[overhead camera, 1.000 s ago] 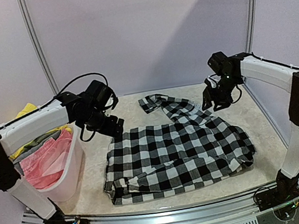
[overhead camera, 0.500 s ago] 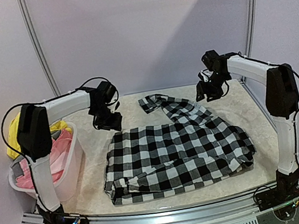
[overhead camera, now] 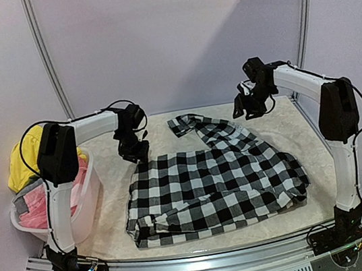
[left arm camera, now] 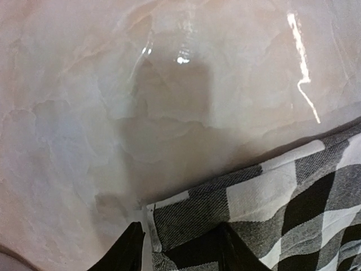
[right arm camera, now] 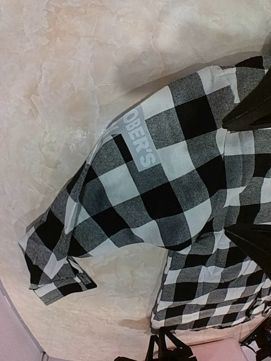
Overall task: Fold and stack the mixed laundry pile
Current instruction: Pick up the 1/3-folded shirt from the center of the board.
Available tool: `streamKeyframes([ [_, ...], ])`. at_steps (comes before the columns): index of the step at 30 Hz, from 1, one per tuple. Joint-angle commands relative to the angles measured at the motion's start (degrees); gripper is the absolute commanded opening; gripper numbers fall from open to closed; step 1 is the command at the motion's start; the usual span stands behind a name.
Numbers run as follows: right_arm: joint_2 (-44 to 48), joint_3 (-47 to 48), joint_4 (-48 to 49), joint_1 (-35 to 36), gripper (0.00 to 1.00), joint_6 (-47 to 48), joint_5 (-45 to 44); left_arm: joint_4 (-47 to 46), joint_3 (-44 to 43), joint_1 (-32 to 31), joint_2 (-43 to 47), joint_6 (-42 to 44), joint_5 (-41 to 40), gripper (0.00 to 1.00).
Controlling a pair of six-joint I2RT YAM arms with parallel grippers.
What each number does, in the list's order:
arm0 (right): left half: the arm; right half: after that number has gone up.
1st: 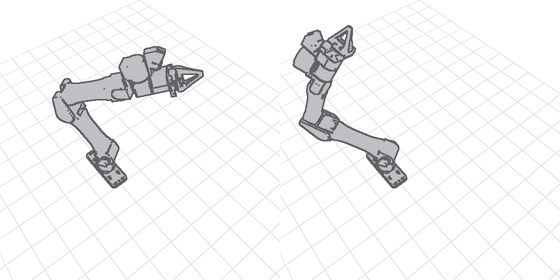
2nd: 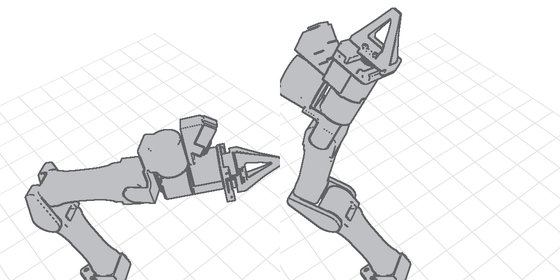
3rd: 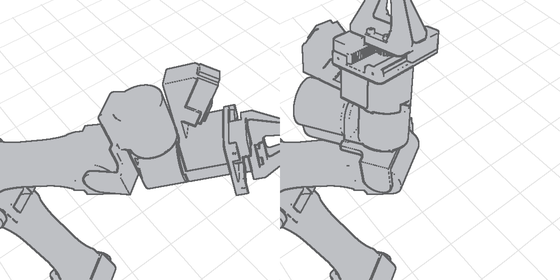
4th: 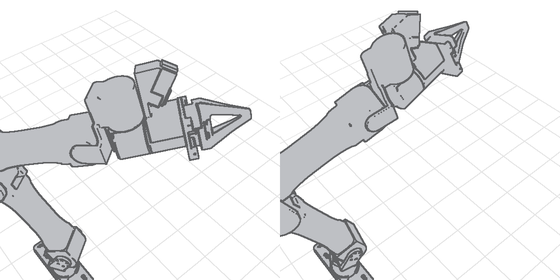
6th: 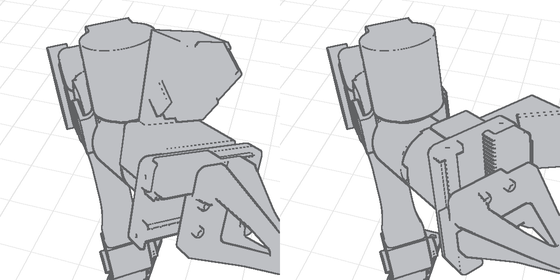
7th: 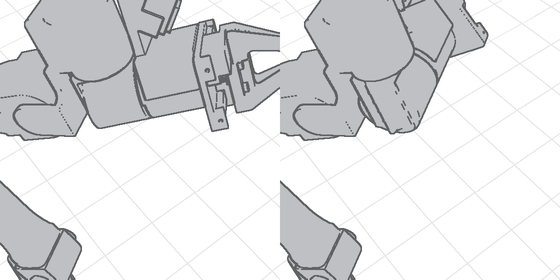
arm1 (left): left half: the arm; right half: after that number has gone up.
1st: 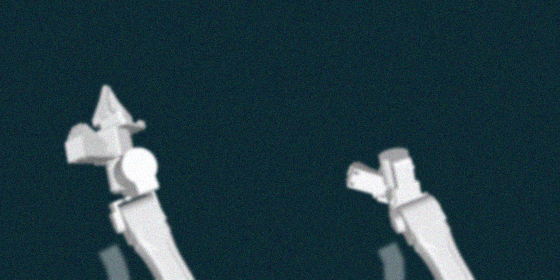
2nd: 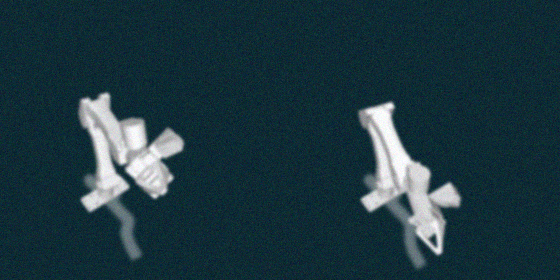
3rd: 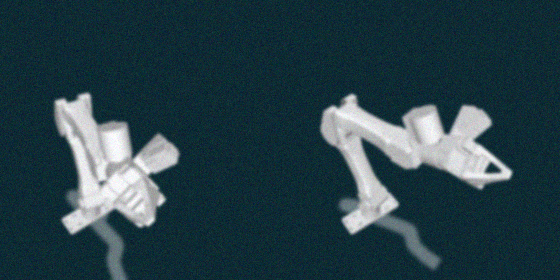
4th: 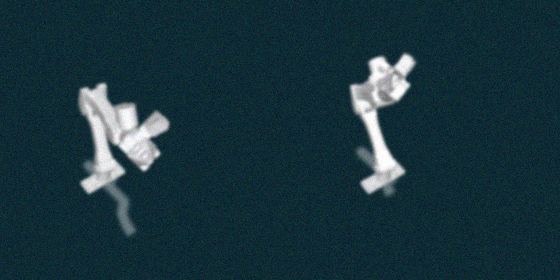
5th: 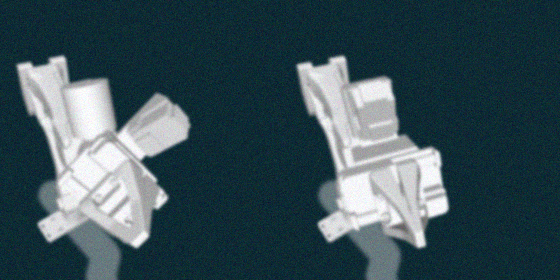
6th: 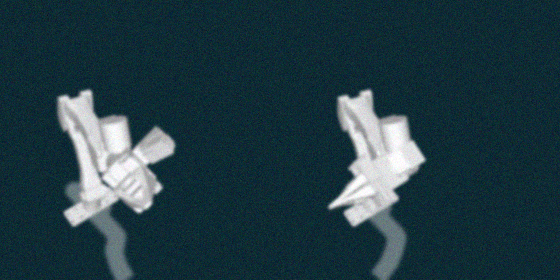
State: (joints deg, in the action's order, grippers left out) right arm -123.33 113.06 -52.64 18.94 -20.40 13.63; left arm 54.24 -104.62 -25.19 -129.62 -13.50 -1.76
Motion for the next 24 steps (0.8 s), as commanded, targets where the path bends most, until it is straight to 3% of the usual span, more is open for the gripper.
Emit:
streamKeyframes([
  [1, -1.6, 1.7, -0.2, -0.4, 0.57, -0.9, 0.8, 1.3, -0.5, 0.7, -1.8, 0.1, 0.7, 0.44],
  [8, -3.4, 3.7, 0.8, -0.5, 0.57, -1.8, 2.2, -0.4, -0.4, 0.8, -2.3, -1.3, 0.9, 0.41],
  [14, -4.6, 6.0, 0.5, -0.4, 0.57, -1.7, 2.4, -2.7, -0.2, 0.8, 0.4, -3.7, 0.6, 0.52],
  [24, -5.6, 7.1, 1.0, -0.4, 0.57, -1.7, 3.7, -2.4, -2.0, 1.1, -2.4, -5.1, 0.2, 0.42],
])
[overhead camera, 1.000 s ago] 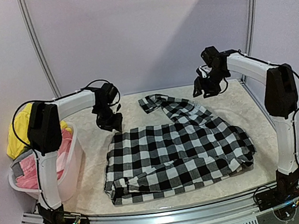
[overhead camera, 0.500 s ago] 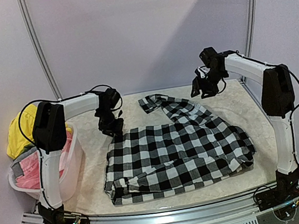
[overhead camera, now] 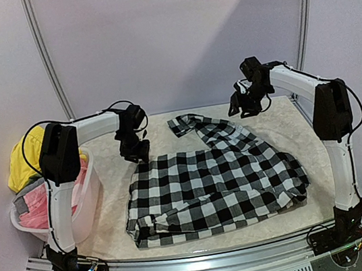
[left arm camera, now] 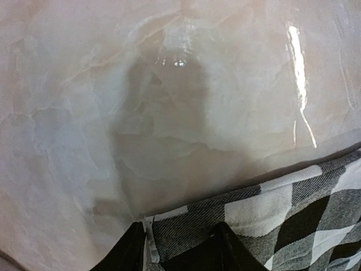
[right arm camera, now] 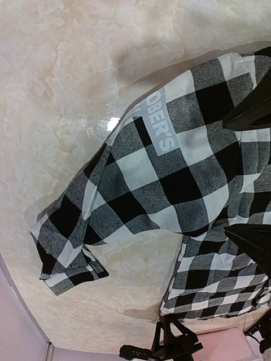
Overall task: Fold and stack the mixed laundry pile
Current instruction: Pick up the 1/3-folded shirt from the center of the board.
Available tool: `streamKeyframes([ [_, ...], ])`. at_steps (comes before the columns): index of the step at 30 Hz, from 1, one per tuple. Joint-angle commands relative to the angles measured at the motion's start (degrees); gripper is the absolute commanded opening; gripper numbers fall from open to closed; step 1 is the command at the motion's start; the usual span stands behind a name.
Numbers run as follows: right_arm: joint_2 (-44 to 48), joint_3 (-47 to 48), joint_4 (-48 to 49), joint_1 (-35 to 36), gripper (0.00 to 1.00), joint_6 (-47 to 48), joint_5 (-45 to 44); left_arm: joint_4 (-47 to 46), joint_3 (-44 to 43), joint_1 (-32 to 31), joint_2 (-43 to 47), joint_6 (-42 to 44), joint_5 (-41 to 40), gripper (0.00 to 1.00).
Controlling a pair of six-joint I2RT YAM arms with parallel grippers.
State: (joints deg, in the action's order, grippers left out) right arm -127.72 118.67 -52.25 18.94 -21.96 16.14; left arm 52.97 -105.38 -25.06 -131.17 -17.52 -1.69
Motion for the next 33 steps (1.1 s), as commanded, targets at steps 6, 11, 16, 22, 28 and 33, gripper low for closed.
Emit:
streamKeyframes([
  [6, -2.2, 1.5, 2.2, -0.4, 0.57, 0.9, 1.9, -1.0, -1.4, 1.1, -1.9, -1.2, 0.2, 0.38],
  [11, -3.3, 1.5, 4.7, -0.4, 0.57, 2.8, 3.8, -1.8, 0.1, 1.1, -2.6, -1.7, 0.3, 0.35],
  [16, -4.8, 2.1, 7.8, -0.4, 0.58, 4.4, 2.8, -2.6, 0.5, 1.0, -3.5, -2.8, 1.3, 0.32],
  [22, -9.3, 7.0, 9.1, -0.4, 0.6, 6.6, 0.3, -3.8, 0.8, 1.1, -3.9, -3.4, 4.2, 0.12],
  [28, -14.4, 11.6, 9.0, -0.6, 0.62, 10.6, -3.1, -3.6, 0.5, 1.0, -3.3, -3.7, 5.3, 0.0],
  [33, -17.2, 12.7, 7.5, -0.6, 0.63, 15.1, -5.0, -2.0, -0.5, 0.9, -2.9, -3.9, 5.9, 0.0],
])
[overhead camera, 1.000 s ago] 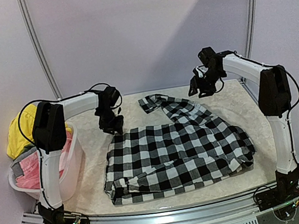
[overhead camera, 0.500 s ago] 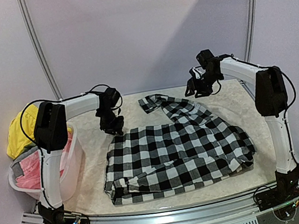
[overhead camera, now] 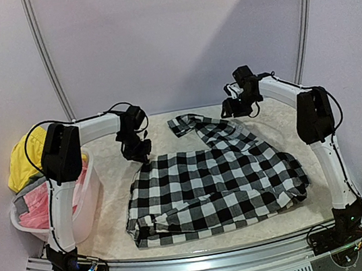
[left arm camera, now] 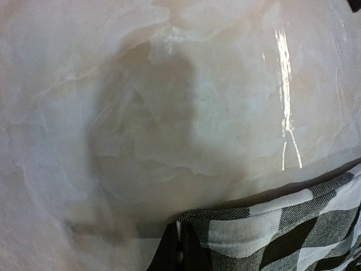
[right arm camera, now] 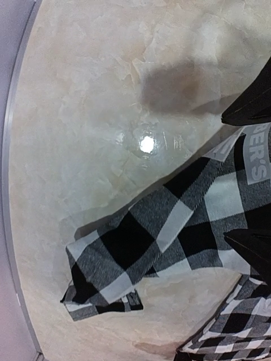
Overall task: Fold and stack the mixed laundry pile
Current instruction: Pick up the 1/3-folded shirt from the center of the board, then fold the 1/3-folded shirt at the center of the board.
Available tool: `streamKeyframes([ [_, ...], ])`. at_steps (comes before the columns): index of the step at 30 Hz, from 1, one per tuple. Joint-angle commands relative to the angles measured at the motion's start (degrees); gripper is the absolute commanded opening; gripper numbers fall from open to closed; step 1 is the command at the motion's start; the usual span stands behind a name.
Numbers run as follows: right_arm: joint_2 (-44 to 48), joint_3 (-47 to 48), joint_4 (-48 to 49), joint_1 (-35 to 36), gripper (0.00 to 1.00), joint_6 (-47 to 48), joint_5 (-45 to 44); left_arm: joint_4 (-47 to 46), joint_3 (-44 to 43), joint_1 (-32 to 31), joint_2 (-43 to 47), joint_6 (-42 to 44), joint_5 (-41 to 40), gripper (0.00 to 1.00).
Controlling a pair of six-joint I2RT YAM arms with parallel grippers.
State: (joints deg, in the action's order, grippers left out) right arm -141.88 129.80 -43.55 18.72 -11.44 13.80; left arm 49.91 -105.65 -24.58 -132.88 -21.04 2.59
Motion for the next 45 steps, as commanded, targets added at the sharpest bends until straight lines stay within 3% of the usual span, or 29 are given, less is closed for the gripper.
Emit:
streamKeyframes([
  [1, -3.4, 1.9, -1.4, -0.5, 0.64, 5.2, -2.9, 1.4, -0.5, 0.4, -1.2, -0.5, 1.7, 0.0],
  [9, -7.4, 4.1, -1.0, -0.6, 0.65, 5.7, -2.1, 3.2, -1.6, 0.3, -1.3, -1.2, 1.9, 0.0],
  [12, -8.1, 4.4, -0.5, -0.7, 0.6, 5.3, -1.1, 3.3, -1.7, 0.3, -1.6, -1.4, 2.0, 0.0],
  [18, -8.8, 5.7, 1.8, -1.0, 0.28, 4.1, 2.1, 3.7, -1.8, 0.4, -1.4, -1.1, 1.6, 0.0],
  [25, -7.1, 5.7, 2.5, -1.5, 0.0, 3.5, 2.0, 3.5, -1.5, 0.7, 0.7, -0.5, 0.1, 0.0],
  [34, 1.5, 4.6, 2.0, -4.4, 0.0, 4.4, -1.3, 1.6, 2.8, 1.2, 6.3, -0.6, -2.1, 0.0],
  [45, 10.6, -8.3, 6.7, -4.2, 0.0, 6.6, 0.9, -4.7, 9.6, 1.3, 12.4, -0.8, 1.4, 0.0],
])
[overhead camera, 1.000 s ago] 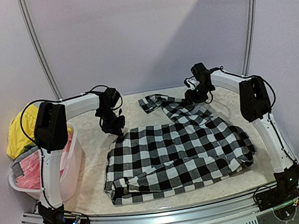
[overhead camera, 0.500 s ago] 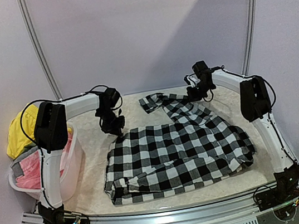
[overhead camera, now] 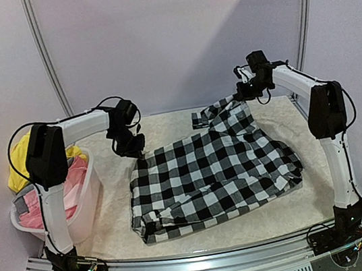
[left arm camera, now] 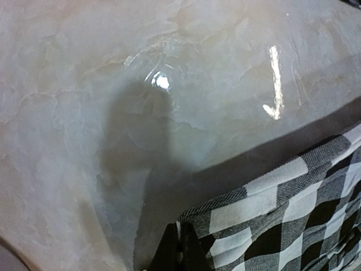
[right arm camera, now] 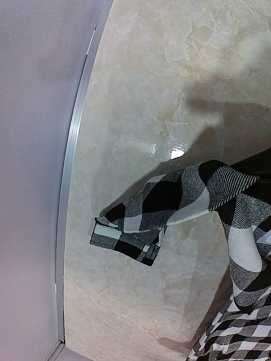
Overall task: Fold and stack the mixed laundry pile
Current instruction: Fold the 1/3-folded shirt at the center of the board.
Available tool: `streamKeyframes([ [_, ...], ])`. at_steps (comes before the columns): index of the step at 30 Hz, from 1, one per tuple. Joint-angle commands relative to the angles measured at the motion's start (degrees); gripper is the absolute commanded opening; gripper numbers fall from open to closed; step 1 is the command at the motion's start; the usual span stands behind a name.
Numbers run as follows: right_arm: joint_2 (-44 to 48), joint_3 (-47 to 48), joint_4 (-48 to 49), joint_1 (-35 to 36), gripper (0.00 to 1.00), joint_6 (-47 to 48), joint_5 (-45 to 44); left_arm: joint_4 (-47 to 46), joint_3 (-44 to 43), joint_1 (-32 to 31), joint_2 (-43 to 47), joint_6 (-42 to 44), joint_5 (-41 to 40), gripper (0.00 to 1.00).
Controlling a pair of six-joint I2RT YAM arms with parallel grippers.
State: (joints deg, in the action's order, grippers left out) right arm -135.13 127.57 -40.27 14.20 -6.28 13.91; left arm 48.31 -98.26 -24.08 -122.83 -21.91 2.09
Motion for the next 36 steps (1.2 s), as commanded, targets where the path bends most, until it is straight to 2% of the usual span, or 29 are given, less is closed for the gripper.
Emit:
streamKeyframes([
  [1, 4.9, -8.0, 4.5, 0.5, 0.0, 2.2, 1.2, -3.6, 2.6, 0.8, 2.9, 0.1, 2.2, 0.0],
  [11, 15.7, -23.3, 12.1, 2.5, 0.0, 8.7, 1.9, -4.8, 5.4, -1.3, 7.9, 0.4, 3.8, 0.0],
  [24, 29.1, -40.9, 18.4, 2.8, 0.0, 14.7, 1.8, -5.5, 16.1, -6.6, 18.4, 0.6, 2.5, 0.0],
  [36, 34.2, -50.5, 19.5, 2.8, 0.0, 15.8, 1.5, -6.7, 23.4, -10.8, 21.7, 1.6, -1.1, 0.0],
])
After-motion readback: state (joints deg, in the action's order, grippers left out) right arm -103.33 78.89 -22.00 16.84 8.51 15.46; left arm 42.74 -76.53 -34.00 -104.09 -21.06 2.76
